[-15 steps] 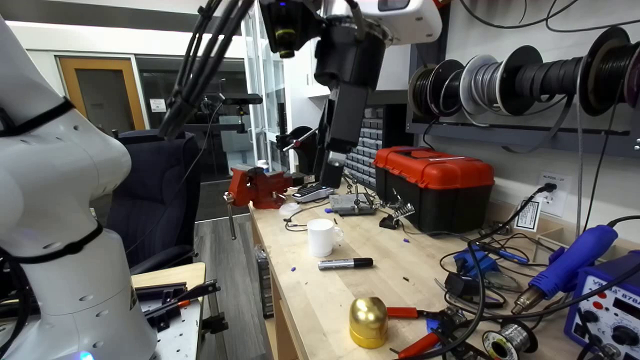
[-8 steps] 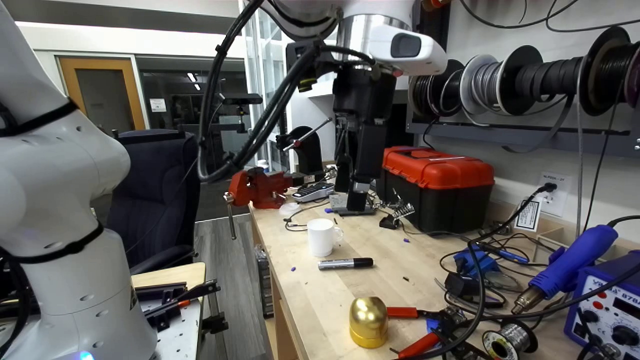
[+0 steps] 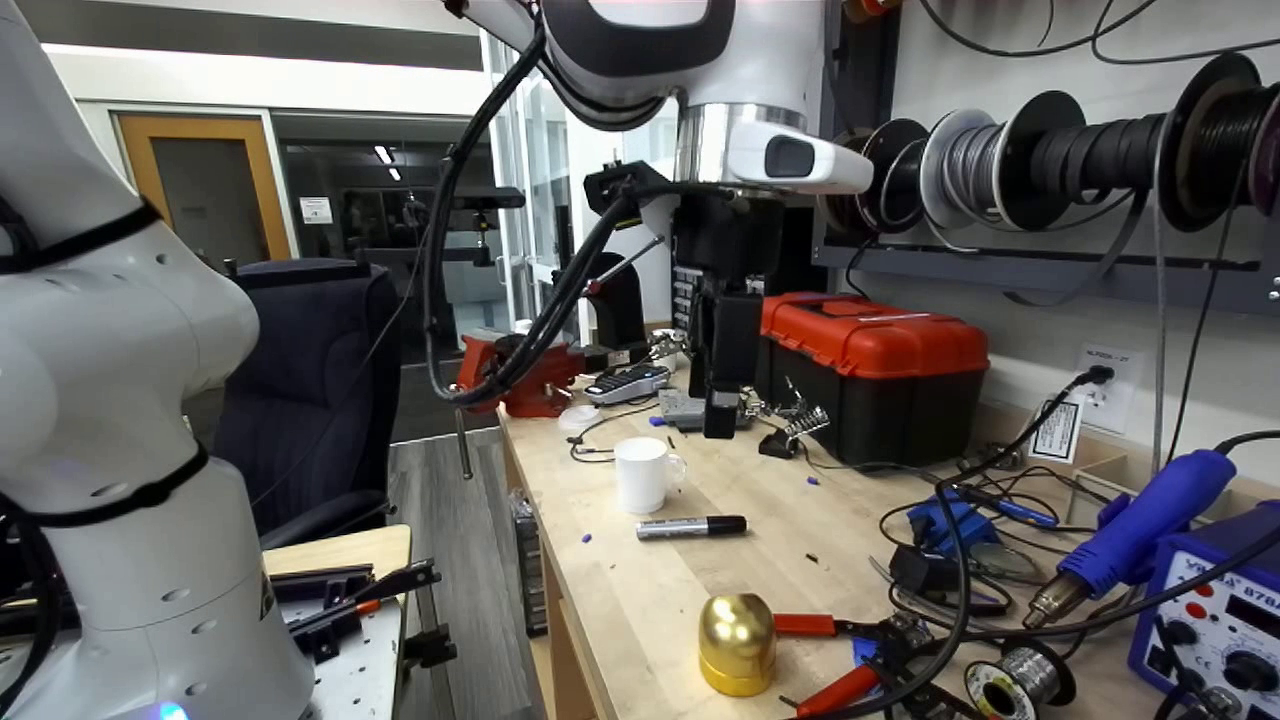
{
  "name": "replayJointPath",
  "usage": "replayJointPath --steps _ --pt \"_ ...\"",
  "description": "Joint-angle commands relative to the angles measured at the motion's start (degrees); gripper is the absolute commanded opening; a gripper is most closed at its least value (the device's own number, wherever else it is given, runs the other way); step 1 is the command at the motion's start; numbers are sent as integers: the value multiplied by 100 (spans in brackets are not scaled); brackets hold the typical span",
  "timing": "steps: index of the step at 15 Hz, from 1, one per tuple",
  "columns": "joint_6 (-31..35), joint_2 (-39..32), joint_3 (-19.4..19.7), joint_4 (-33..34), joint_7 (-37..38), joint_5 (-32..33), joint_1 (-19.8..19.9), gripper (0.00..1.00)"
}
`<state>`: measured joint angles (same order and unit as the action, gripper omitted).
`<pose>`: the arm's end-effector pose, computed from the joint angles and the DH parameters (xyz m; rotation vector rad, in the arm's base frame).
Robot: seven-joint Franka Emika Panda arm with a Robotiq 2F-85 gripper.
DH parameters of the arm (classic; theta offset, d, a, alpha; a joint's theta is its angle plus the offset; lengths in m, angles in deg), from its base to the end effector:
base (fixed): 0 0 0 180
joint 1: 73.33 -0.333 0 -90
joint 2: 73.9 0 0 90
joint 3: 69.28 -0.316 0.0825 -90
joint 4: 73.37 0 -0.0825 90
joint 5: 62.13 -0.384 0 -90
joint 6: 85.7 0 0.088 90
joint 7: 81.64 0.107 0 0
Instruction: Place the black marker inside the white mug
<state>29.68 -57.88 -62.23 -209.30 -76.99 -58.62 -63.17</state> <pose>0.4243 -0.1363 0.4249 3.0804 -0.5398 -0.1287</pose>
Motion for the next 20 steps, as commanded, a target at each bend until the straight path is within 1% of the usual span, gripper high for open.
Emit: replayJointPath --steps 1,5,8,18,20 --pt "417 -70 -136 -158 667 -167 -83 100" --pt "661 -305 -373 -170 1225 -302 -231 100" --pt "859 -500 -522 -169 1414 -442 -389 100" --pt "1632 -1052 -738 -139 1386 -880 -787 100" --pt "1683 -1141 -766 -131 1307 -949 -846 100"
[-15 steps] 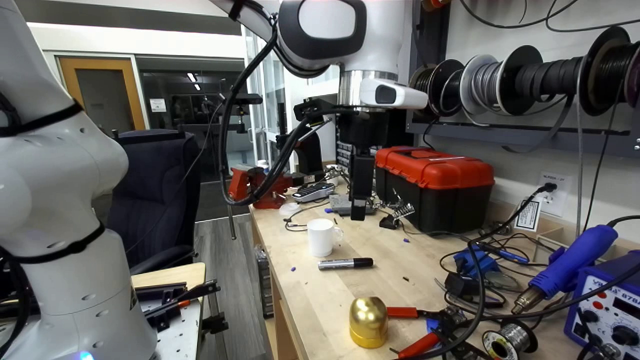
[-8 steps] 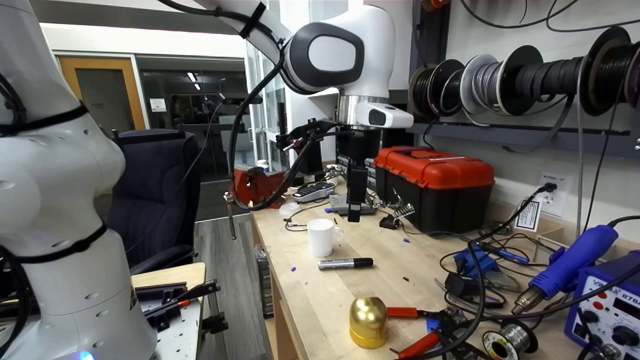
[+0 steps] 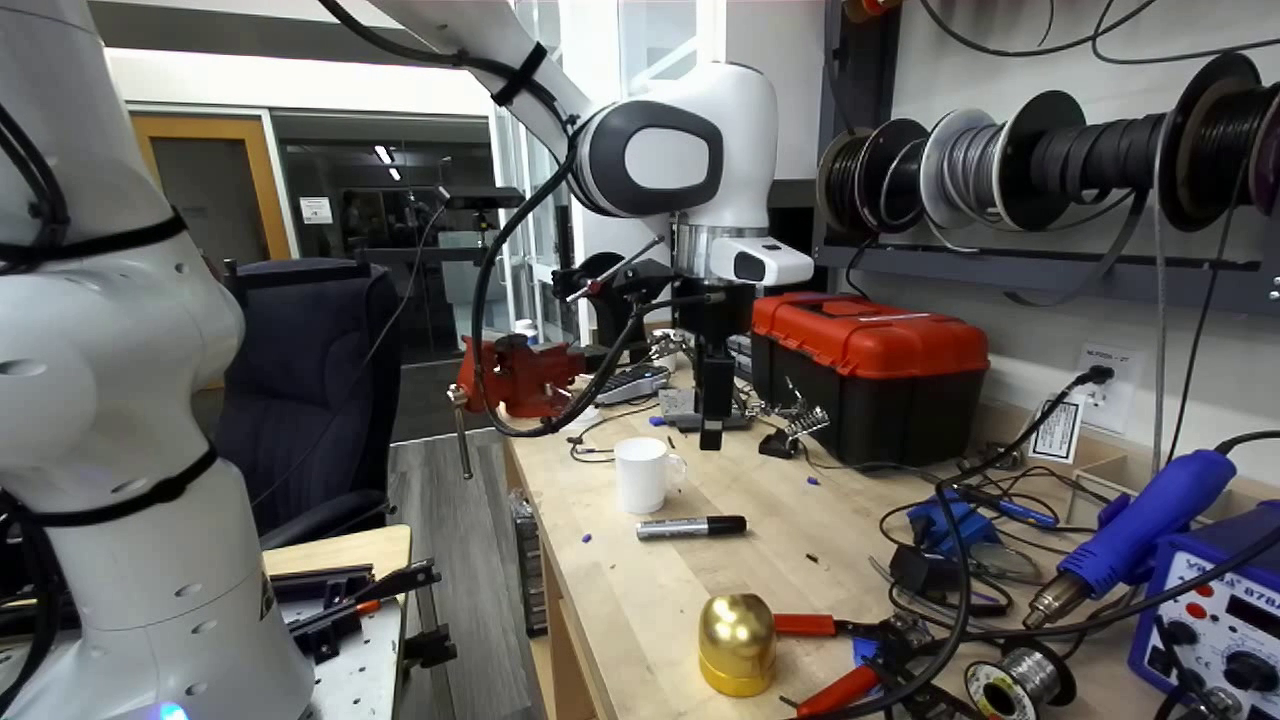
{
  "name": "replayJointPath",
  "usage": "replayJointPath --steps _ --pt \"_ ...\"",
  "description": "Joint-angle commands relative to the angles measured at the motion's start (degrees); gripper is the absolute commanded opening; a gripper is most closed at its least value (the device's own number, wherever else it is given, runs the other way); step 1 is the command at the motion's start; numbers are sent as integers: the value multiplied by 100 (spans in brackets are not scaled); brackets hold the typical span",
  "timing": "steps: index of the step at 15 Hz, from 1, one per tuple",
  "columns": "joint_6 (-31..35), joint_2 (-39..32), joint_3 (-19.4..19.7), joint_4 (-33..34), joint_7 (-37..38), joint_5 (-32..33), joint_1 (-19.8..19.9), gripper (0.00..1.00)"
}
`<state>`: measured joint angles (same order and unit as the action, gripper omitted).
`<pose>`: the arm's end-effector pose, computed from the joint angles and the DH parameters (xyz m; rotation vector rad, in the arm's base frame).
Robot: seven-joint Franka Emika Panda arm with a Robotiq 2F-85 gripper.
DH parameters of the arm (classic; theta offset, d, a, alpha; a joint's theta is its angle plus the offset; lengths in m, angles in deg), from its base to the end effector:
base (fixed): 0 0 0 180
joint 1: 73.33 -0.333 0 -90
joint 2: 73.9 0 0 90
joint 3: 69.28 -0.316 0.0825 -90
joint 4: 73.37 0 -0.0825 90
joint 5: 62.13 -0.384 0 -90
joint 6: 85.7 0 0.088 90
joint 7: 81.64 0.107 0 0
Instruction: Place the black marker inside the white mug
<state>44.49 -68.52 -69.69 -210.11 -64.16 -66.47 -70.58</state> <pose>0.4808 -0.0178 0.3548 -3.0276 0.6066 0.0428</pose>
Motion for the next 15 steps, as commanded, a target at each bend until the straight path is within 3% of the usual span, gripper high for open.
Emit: replayJointPath --steps 1,7,15 --pt "110 -45 -12 -47 -161 -241 -134 100" --pt "21 -99 -8 8 -56 -105 -135 100" --pt "634 -295 -19 -222 32 53 -144 100"
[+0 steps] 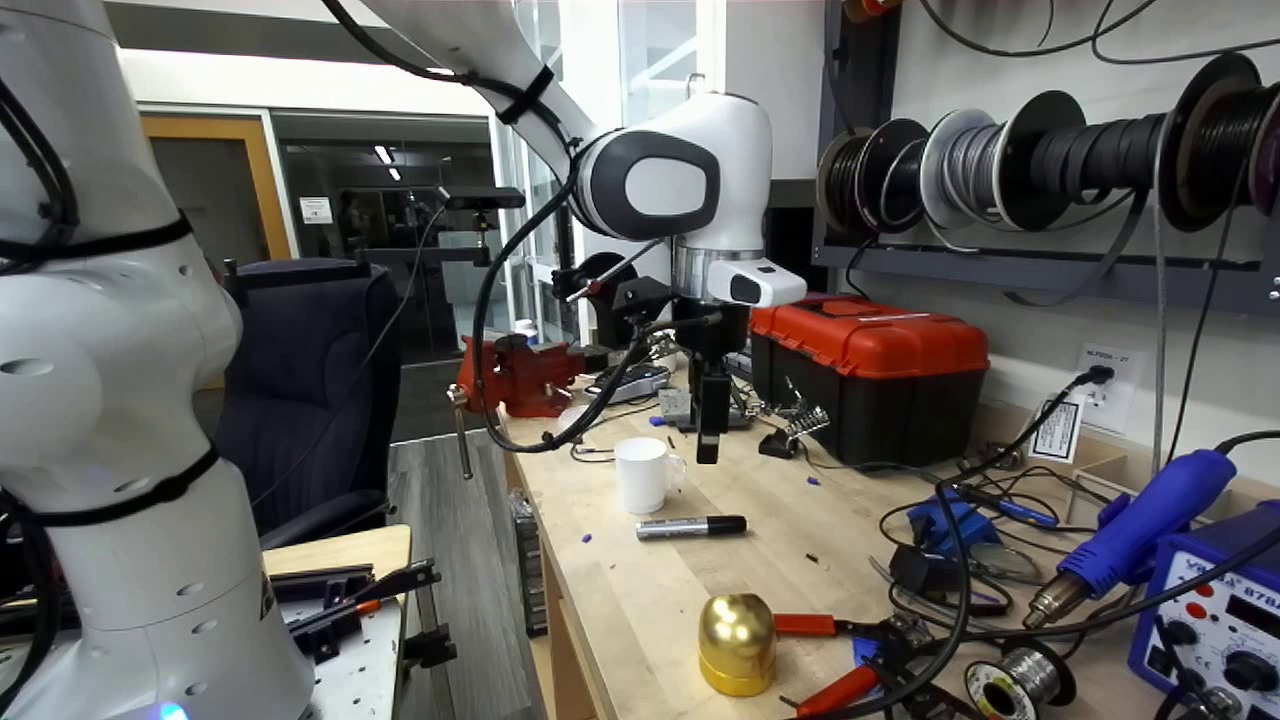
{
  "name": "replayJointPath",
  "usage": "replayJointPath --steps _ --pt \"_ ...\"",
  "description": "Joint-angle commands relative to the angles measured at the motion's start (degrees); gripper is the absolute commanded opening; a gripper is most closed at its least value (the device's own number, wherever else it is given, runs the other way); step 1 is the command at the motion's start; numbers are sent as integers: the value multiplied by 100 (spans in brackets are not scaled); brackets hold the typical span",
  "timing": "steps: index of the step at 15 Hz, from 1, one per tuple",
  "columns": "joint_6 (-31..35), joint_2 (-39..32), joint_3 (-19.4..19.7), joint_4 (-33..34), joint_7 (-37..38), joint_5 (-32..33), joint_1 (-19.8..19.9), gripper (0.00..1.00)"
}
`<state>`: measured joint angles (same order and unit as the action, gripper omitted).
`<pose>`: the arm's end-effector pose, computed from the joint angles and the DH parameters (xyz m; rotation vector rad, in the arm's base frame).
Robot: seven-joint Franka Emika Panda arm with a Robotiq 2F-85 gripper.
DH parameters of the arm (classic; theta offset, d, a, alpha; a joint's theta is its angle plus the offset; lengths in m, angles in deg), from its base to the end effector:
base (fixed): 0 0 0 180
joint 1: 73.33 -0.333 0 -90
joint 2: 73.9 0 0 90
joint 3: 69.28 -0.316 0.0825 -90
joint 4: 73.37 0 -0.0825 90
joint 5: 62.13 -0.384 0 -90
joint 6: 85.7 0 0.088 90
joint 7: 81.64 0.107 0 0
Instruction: Place the black marker inside the white mug
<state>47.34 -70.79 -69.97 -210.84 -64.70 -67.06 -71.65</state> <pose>0.4830 -0.0068 0.3346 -3.0301 0.5709 0.0483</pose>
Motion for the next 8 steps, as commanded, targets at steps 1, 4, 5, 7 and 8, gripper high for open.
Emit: replayJointPath --steps 1,4,5,7,8 --pt "423 -110 9 -159 49 89 -45 100" --pt "588 -243 9 -167 34 63 -62 100" --pt "651 -309 4 -149 8 55 -74 100" --pt "733 -415 -2 -106 2 102 -92 100" --pt "762 -473 -6 -76 -34 86 -99 100"
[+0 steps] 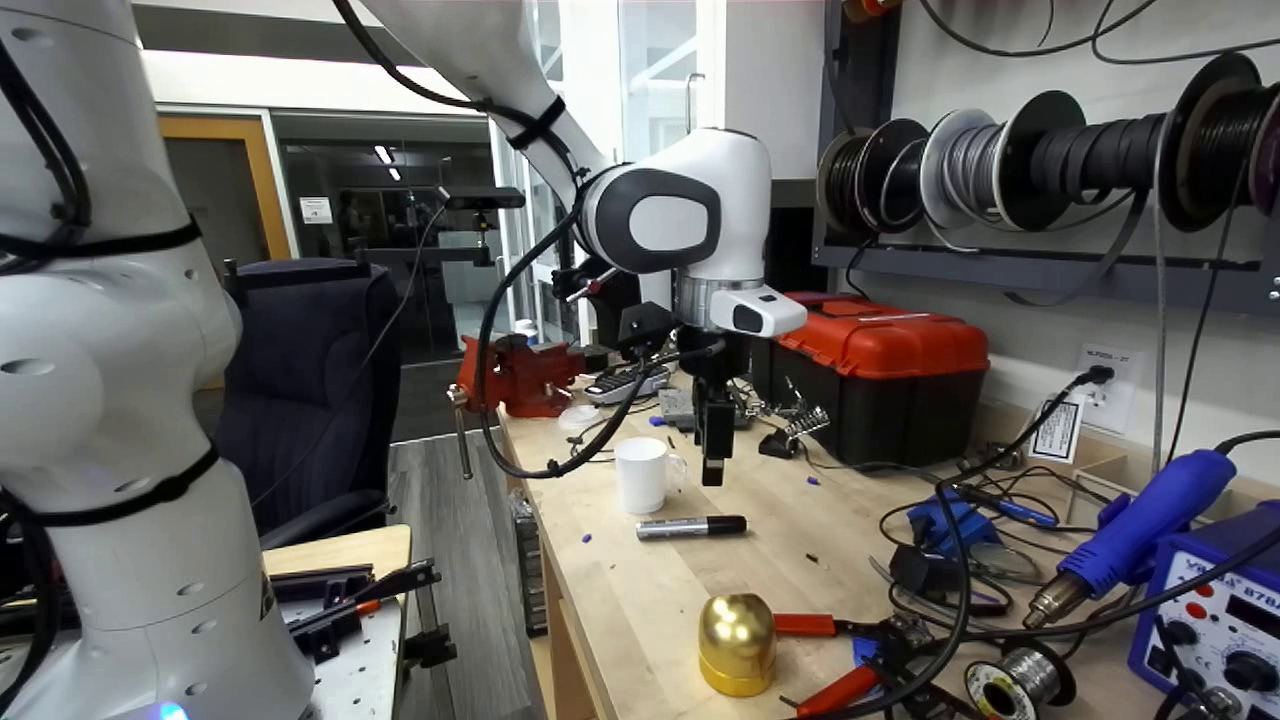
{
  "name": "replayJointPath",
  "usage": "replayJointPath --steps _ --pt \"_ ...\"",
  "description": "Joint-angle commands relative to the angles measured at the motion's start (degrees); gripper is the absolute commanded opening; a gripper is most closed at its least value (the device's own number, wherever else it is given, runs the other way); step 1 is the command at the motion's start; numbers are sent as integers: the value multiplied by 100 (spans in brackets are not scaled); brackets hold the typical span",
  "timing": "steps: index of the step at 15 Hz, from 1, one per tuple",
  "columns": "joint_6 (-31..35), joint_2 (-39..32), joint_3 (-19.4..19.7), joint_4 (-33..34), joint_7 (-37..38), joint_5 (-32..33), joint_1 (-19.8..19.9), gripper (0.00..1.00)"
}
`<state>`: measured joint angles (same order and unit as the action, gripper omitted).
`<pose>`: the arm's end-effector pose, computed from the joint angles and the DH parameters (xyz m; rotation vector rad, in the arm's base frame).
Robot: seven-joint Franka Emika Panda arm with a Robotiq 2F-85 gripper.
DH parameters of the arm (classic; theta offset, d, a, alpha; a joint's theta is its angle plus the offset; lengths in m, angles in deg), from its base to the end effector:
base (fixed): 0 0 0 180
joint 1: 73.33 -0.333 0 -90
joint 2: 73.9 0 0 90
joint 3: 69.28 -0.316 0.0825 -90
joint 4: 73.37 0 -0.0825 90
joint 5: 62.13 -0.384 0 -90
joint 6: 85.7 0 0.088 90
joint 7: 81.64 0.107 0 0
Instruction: Place the black marker inside the white mug
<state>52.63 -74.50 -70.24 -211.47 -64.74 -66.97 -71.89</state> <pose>0.4885 -0.0036 0.3065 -3.0352 0.5627 0.0222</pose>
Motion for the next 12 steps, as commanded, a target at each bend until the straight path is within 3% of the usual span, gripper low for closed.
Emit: replayJointPath --steps 1,12 --pt "266 -174 17 25 -60 47 -84 100" --pt "425 -925 -71 453 -514 -217 -222 100"
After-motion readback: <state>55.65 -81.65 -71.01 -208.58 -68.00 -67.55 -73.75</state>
